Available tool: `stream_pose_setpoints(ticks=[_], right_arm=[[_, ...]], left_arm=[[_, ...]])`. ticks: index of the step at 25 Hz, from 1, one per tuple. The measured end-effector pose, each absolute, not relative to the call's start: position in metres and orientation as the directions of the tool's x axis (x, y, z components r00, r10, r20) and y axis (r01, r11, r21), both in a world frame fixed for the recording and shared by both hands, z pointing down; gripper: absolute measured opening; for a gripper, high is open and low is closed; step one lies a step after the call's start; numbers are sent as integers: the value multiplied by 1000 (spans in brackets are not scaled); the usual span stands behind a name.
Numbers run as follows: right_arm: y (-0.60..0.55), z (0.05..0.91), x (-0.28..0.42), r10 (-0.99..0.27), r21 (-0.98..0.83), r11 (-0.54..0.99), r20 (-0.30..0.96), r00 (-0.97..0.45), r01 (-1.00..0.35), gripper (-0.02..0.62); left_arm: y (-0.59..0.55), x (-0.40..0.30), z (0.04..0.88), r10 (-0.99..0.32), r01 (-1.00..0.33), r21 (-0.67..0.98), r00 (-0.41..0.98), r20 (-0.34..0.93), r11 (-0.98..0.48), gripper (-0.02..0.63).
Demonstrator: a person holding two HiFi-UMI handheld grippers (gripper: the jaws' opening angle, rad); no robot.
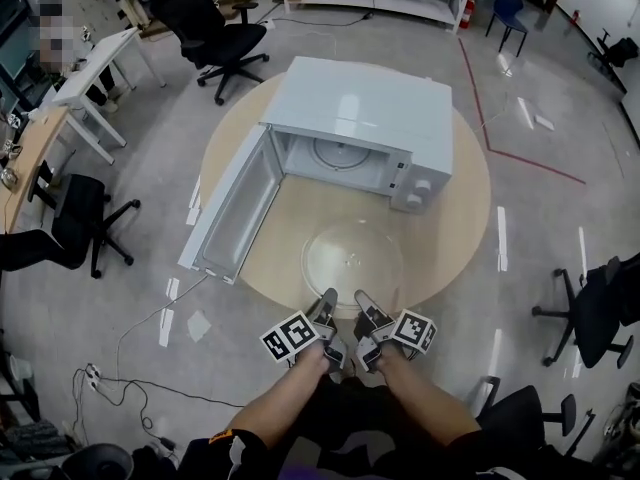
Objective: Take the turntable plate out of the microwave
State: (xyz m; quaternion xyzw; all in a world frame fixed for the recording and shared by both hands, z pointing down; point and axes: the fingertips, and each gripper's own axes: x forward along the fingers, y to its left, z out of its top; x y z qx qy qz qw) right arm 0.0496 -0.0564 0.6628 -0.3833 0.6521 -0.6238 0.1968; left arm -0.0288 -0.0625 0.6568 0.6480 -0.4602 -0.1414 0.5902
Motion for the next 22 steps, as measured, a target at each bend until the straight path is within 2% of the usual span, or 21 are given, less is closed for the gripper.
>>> stream_pose_setpoints(ticks=[13, 22], right_arm=[[-58, 692, 53, -736, -959, -120, 259, -625, -257, 61], [-64, 703, 48, -716, -953, -149, 287, -637, -262, 61]], left_arm=[[-65, -26, 685, -756, -429, 884, 513, 407, 185, 109], [-72, -32, 694, -771, -368, 898, 490, 408, 241, 92]])
